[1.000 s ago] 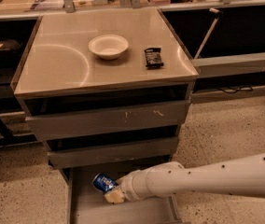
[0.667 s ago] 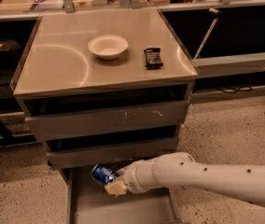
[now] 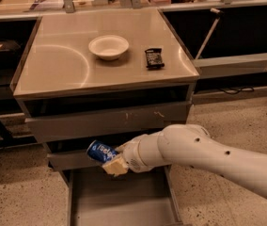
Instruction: Pick pepsi can from bottom drawer and place on counter
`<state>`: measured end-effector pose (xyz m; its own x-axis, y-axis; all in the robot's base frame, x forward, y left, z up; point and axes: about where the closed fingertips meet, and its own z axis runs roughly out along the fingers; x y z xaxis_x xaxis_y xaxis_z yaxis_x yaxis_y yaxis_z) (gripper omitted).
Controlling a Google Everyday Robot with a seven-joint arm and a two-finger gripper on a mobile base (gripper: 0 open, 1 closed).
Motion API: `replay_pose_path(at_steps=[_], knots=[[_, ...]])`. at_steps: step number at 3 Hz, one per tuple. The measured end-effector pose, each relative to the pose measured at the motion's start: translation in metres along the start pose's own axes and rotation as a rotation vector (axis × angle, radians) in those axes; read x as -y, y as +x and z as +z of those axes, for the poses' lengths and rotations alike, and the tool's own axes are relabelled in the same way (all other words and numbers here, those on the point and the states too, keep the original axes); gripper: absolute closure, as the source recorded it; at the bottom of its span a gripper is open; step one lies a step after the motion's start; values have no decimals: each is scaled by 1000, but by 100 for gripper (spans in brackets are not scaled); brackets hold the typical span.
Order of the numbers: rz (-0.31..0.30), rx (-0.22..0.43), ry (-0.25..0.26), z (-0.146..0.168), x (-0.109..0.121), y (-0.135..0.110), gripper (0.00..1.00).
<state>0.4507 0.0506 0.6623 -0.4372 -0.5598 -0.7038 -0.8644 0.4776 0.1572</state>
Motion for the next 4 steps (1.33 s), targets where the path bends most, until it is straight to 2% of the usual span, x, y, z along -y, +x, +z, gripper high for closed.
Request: replay_pose_path(at_steps=[1,2,3,4], knots=[[-6,-2,4,-3,1,-4,100],[15,-2,12,-10,2,2,100],[-8,17,28,-31,1,-16,100],[-98,42,53,-67,8,-74,100]])
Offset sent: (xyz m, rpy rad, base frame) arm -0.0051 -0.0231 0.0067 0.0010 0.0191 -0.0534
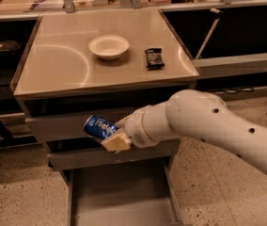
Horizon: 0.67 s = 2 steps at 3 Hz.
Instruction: Pick pepsi can from bottom drawer and place on counter
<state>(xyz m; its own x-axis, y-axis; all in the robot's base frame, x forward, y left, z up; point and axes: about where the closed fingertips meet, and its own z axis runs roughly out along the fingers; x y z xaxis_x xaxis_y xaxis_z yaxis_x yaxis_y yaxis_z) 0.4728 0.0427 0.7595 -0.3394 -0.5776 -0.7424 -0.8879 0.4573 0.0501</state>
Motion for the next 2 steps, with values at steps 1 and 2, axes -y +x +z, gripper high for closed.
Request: replay_pose_path(at_steps=[1,2], knots=[[-84,11,6,-20,12,-55,100],[-90,26,10,-25,15,-67,100]])
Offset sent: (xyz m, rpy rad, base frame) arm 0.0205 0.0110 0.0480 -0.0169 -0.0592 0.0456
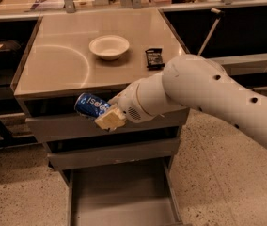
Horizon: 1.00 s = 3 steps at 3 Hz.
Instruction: Pick pepsi can from bottom drawer and place on counter
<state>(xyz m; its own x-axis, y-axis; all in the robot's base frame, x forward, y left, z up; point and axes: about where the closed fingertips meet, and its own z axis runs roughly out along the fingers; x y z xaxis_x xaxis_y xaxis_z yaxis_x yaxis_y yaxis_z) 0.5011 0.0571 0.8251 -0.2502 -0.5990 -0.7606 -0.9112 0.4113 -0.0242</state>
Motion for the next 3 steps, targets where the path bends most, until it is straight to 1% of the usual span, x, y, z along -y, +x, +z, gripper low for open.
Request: replay_pose_path(at_steps=[1,2,3], knots=[[13,9,-14,1,-3,4,100],[12,23,-12,7,17,-17,100],[-31,36,-16,17,47,-66,100]])
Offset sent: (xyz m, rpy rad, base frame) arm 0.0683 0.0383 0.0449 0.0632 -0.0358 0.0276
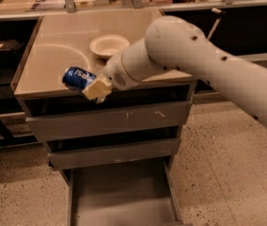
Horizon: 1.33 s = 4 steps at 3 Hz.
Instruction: Pick pepsi can from bottom drawer and place on counter
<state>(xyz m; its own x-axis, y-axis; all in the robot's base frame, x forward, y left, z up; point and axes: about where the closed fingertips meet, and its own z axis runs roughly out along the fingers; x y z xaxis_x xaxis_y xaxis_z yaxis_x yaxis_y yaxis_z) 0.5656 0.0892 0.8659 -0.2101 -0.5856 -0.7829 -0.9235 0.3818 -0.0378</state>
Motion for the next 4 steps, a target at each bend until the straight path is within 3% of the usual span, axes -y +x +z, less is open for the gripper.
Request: replay_pose_path(at_steps=[2,4], knots=[[-53,-43,-27,47,60,-78,100],[-114,-99,-81,107,80,-124,100]])
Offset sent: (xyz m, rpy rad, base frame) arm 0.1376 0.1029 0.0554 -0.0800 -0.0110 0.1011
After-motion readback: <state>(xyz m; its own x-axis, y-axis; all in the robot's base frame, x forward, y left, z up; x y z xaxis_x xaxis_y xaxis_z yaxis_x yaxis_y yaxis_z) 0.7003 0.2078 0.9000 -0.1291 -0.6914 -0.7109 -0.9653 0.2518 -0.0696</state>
